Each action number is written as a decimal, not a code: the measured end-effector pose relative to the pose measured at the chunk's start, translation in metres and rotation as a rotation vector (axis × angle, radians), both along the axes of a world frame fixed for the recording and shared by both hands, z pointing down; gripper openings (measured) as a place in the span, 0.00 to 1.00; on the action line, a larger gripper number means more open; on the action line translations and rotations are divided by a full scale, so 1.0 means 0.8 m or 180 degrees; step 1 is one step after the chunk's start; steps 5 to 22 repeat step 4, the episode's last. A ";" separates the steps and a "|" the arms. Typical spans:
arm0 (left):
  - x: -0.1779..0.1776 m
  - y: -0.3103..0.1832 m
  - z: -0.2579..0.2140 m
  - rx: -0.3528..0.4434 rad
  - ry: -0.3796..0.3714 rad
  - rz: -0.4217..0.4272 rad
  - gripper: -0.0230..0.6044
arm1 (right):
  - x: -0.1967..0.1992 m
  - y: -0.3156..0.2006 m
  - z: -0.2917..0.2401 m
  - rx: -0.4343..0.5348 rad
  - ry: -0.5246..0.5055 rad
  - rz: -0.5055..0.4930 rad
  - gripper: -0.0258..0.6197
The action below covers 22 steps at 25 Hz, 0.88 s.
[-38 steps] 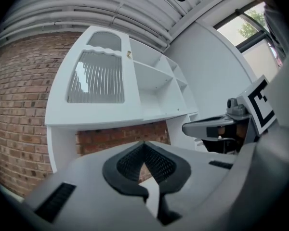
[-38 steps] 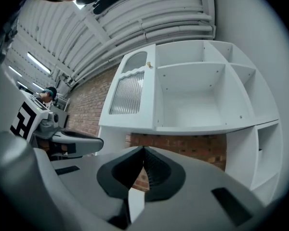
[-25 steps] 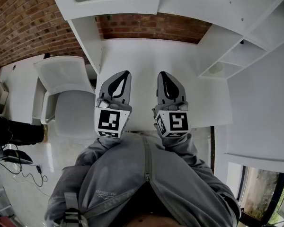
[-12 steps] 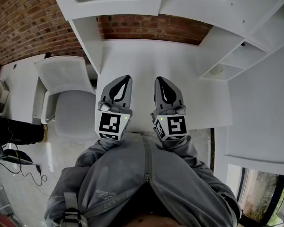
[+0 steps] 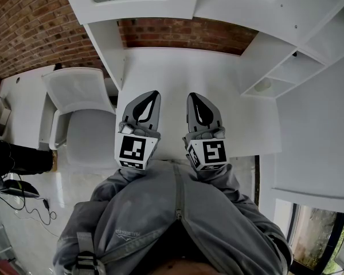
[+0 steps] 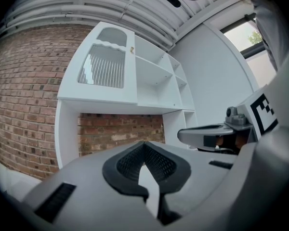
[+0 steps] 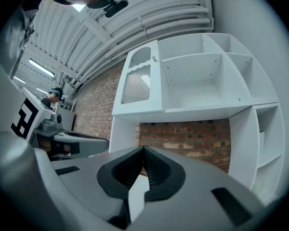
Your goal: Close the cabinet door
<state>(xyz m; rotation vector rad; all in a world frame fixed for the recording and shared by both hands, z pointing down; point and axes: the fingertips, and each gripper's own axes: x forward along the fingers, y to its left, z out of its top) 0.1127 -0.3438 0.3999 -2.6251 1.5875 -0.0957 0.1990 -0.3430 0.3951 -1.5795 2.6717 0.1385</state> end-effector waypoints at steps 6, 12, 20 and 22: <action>0.001 0.000 0.000 0.0004 0.0006 0.0010 0.05 | -0.001 0.001 0.001 -0.0001 0.0003 -0.0009 0.08; 0.001 0.000 0.000 0.0004 0.0006 0.0010 0.05 | -0.001 0.001 0.001 -0.0001 0.0003 -0.0009 0.08; 0.001 0.000 0.000 0.0004 0.0006 0.0010 0.05 | -0.001 0.001 0.001 -0.0001 0.0003 -0.0009 0.08; 0.001 0.000 0.000 0.0004 0.0006 0.0010 0.05 | -0.001 0.001 0.001 -0.0001 0.0003 -0.0009 0.08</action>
